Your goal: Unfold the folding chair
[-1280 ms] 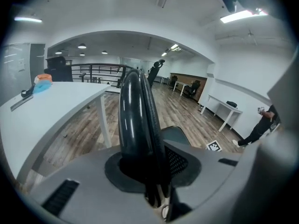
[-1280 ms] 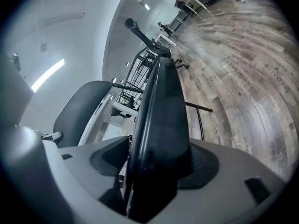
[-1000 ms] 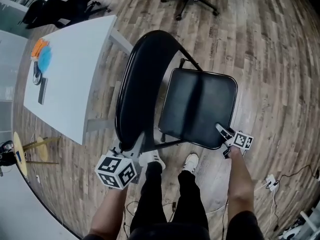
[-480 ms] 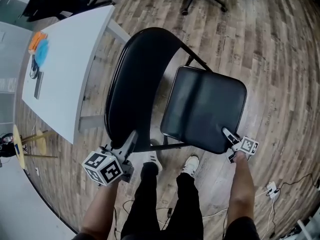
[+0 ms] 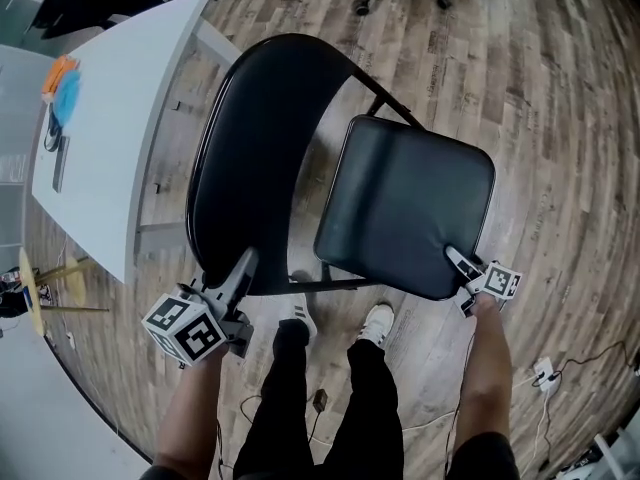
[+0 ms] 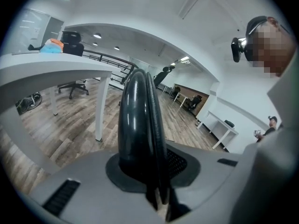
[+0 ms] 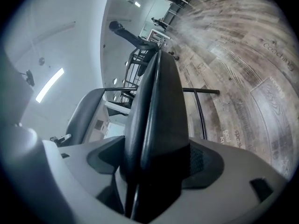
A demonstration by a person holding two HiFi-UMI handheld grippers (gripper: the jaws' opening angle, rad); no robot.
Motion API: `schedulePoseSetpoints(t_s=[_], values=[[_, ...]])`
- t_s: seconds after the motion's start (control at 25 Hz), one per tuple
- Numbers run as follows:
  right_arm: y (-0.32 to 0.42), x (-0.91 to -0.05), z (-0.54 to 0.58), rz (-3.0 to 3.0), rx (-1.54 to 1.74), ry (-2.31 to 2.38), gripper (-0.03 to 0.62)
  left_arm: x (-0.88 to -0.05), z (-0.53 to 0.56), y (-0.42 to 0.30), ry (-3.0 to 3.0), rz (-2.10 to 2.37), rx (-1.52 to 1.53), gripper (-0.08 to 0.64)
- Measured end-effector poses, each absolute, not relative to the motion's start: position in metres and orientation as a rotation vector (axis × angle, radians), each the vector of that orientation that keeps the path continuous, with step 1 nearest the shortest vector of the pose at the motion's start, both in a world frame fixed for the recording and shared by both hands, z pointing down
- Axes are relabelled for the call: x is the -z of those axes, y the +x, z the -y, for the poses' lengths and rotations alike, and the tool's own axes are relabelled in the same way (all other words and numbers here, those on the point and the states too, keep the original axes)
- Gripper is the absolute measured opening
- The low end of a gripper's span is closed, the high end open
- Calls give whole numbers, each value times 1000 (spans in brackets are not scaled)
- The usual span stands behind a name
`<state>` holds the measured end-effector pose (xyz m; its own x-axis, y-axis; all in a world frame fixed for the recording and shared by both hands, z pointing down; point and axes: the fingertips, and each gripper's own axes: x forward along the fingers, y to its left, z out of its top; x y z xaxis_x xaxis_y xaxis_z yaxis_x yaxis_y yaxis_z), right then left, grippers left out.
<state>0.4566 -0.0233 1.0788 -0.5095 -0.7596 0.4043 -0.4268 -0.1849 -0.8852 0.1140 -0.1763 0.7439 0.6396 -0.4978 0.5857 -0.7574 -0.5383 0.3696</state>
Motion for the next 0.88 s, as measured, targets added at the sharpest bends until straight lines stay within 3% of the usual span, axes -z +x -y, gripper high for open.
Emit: schedulePoseSetpoints(t_s=[0.12, 0.24, 0.44, 0.88], values=[[467, -1080, 13, -1798, 1789, -1535, 353, -747, 174, 111, 2252, 987, -553, 98], [477, -1067, -3, -1729, 1729, -1669, 354, -748, 164, 106, 2231, 959, -549, 198], [489, -999, -51, -1610, 1546, -2004, 353, -713, 163, 68, 2197, 1101, -528, 201], [282, -655, -38, -2108, 1031, -1850, 347, -604, 83, 25, 2242, 1022, -415, 190]])
